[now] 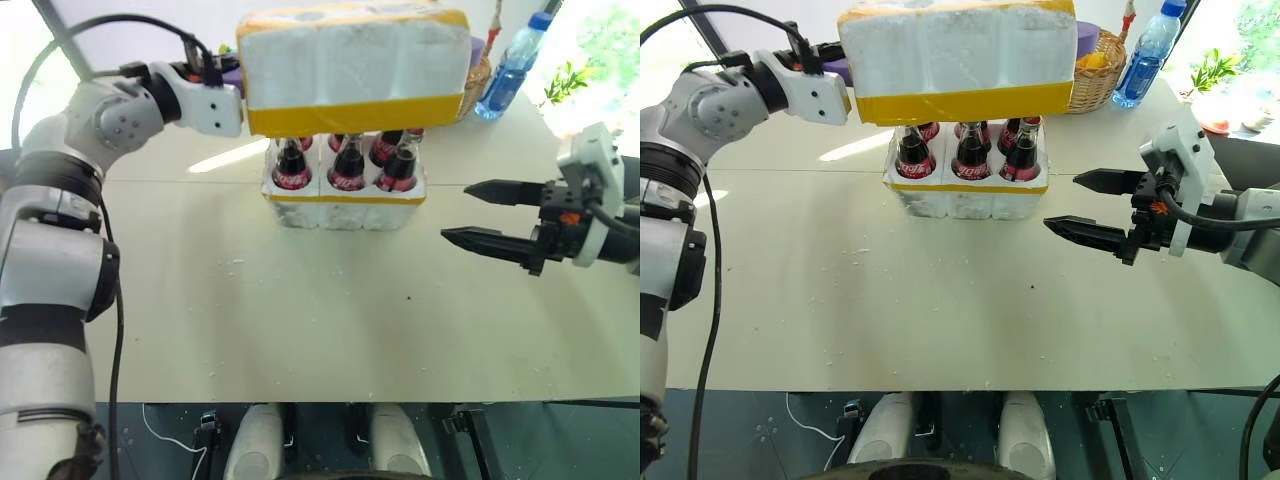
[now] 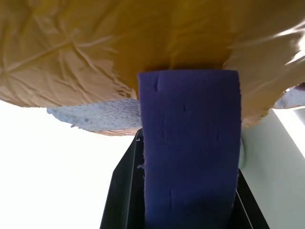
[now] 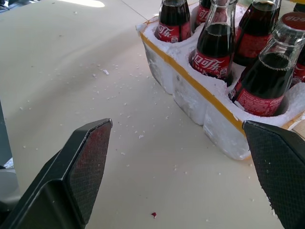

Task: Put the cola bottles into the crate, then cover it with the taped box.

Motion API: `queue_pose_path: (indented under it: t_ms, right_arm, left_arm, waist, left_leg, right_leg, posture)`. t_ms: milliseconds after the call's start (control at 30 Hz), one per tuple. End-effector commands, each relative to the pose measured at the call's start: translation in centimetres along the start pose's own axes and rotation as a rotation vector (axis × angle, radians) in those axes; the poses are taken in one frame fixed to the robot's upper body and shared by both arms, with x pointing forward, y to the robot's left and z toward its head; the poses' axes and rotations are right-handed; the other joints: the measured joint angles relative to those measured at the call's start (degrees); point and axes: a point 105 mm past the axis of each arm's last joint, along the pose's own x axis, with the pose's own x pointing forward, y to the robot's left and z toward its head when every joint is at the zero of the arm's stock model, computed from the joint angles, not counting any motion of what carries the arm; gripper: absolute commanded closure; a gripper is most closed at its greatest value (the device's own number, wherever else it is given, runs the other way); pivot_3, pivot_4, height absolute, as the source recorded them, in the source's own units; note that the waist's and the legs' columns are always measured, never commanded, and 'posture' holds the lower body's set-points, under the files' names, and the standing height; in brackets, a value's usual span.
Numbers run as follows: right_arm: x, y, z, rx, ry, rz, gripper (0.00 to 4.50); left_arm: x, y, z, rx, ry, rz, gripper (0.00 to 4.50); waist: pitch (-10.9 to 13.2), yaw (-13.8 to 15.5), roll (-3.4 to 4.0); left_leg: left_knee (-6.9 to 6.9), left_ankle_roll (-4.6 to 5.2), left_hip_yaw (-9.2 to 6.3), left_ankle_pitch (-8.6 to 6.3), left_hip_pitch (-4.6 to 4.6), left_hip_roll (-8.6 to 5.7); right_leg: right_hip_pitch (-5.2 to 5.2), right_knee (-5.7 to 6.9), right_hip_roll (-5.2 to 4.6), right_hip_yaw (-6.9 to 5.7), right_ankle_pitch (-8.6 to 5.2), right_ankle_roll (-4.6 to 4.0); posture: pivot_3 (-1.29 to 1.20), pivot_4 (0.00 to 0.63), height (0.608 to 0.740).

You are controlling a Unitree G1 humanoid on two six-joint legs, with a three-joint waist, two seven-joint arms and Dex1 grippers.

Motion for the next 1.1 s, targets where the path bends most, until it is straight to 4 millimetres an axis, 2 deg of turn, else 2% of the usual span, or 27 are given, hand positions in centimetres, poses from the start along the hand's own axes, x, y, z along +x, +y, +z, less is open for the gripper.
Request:
queue_pose_path:
  t_ms: [33, 267, 367, 533, 667, 800, 900, 933, 1000, 1033, 1067, 1100]
  right_arm:
    - [-0.6, 0.3, 0.8, -0.030, -0.035, -0.033, 0.00]
    - [-0.2, 0.1, 0.8, -0.025, -0.042, -0.050, 0.00]
    - [-0.1, 0.1, 1.0, -0.030, -0.050, -0.045, 0.00]
    - [0.0, 0.3, 0.9, -0.027, -0.051, -0.031, 0.00]
    - [-0.3, -0.2, 0.4, -0.030, -0.030, -0.049, 0.00]
    - [-1.0, -1.7, -0.5, -0.033, -0.003, -0.106, 0.00]
    - [-1.4, -2.8, -1.2, -0.024, 0.012, -0.136, 0.00]
    - [-1.5, -3.2, -1.4, -0.020, 0.019, -0.143, 0.00]
    - [-1.5, -4.1, -1.7, -0.020, 0.036, -0.148, 0.00]
    - [-1.5, -4.5, -1.7, -0.013, 0.039, -0.146, 0.00]
    - [-1.5, -4.9, -1.7, -0.005, 0.037, -0.140, 0.00]
    - [-1.4, -5.3, -1.5, 0.005, 0.032, -0.131, 0.00]
  left_arm:
    - [-0.3, 1.7, 0.5, 0.098, -0.045, 0.073, 3.94]
    - [-0.2, 1.4, 1.4, 0.177, -0.100, 0.103, 3.94]
    - [-0.2, 0.8, 1.3, 0.179, -0.096, 0.085, 2.68]
    - [-1.4, -1.9, 0.8, 0.181, -0.108, -0.021, 0.11]
    - [-3.7, -2.9, 0.5, 0.172, -0.147, -0.070, 0.11]
    - [-7.1, -2.5, 0.4, 0.069, -0.186, -0.055, 0.11]
    - [-9.3, -2.5, -0.5, -0.074, -0.130, -0.040, 0.11]
    - [-9.9, -2.5, -1.2, -0.183, -0.070, -0.049, 0.11]
    - [-11.6, -2.8, -2.3, -0.612, 0.036, -0.121, 0.11]
    - [-12.5, -2.7, -2.3, -0.901, 0.056, -0.157, 0.11]
    - [-13.3, -2.5, -1.7, -1.116, 0.040, -0.216, 0.11]
    - [-14.1, -2.1, -0.7, -1.246, 0.004, -0.283, 0.11]
  waist:
    - [0.00, -0.03, -0.01]
    - [0.00, -0.11, -0.01]
    - [0.00, -0.11, -0.01]
    - [0.00, -0.14, -0.01]
    - [0.00, -0.39, 0.00]
    - [0.00, -0.31, 0.00]
    - [-0.01, -0.29, 0.03]
    - [-0.03, -0.34, 0.05]
    - [-0.01, -0.67, 0.09]
    - [0.00, -0.73, 0.11]
    - [0.03, -0.91, 0.10]
    - [0.05, -1.27, 0.08]
  left_leg:
    - [0.00, 0.03, 0.00, -0.02, 0.00, 0.00]
    - [0.01, 0.23, 0.00, -0.13, 0.00, 0.00]
    - [0.01, 0.24, 0.01, -0.14, 0.00, 0.00]
    - [0.01, 0.21, 0.02, -0.12, 0.00, 0.00]
    - [0.00, 0.13, 0.03, -0.08, 0.01, 0.01]
    - [0.00, 0.04, 0.05, -0.02, 0.00, 0.03]
    - [0.03, 0.03, 0.06, -0.02, 0.02, 0.03]
    - [0.04, 0.02, 0.06, -0.02, 0.05, 0.03]
    - [0.10, 0.00, 0.03, 0.00, 0.06, 0.03]
    - [0.14, 0.00, 0.04, 0.00, 0.06, 0.05]
    - [0.21, -0.01, 0.01, 0.01, 0.05, 0.06]
    - [0.29, -0.01, -0.02, 0.01, 0.02, 0.10]
  right_leg:
    - [0.00, 0.01, 0.00, 0.00, 0.01, 0.01]
    - [-0.01, 0.01, -0.03, 0.00, 0.01, 0.02]
    - [-0.01, 0.01, -0.03, 0.00, 0.01, 0.02]
    - [-0.01, 0.01, -0.02, 0.00, 0.01, 0.02]
    - [-0.02, 0.03, -0.01, 0.00, 0.01, 0.02]
    - [-0.03, 0.05, 0.00, 0.00, 0.01, 0.02]
    - [-0.02, 0.03, -0.06, 0.01, 0.01, 0.02]
    - [-0.02, 0.02, -0.09, 0.02, 0.01, 0.02]
    - [-0.02, 0.10, -0.11, 0.06, 0.00, 0.01]
    - [-0.01, 0.11, -0.10, 0.08, 0.00, 0.01]
    - [-0.01, 0.15, -0.09, 0.09, 0.00, 0.01]
    - [0.01, 0.17, -0.06, 0.09, 0.00, 0.01]
  posture:
    - [0.00, 0.150, 0.740]
    - [0.00, 0.150, 0.740]
    - [0.00, 0.150, 0.740]
    - [0.00, 0.150, 0.740]
    - [0.00, 0.150, 0.740]
    - [0.00, 0.150, 0.740]
    - [0.00, 0.150, 0.740]
    - [0.00, 0.150, 0.740]
    - [0.00, 0.150, 0.740]
    - [0.00, 0.150, 0.740]
    - [0.00, 0.150, 0.740]
    - [0.00, 0.150, 0.740]
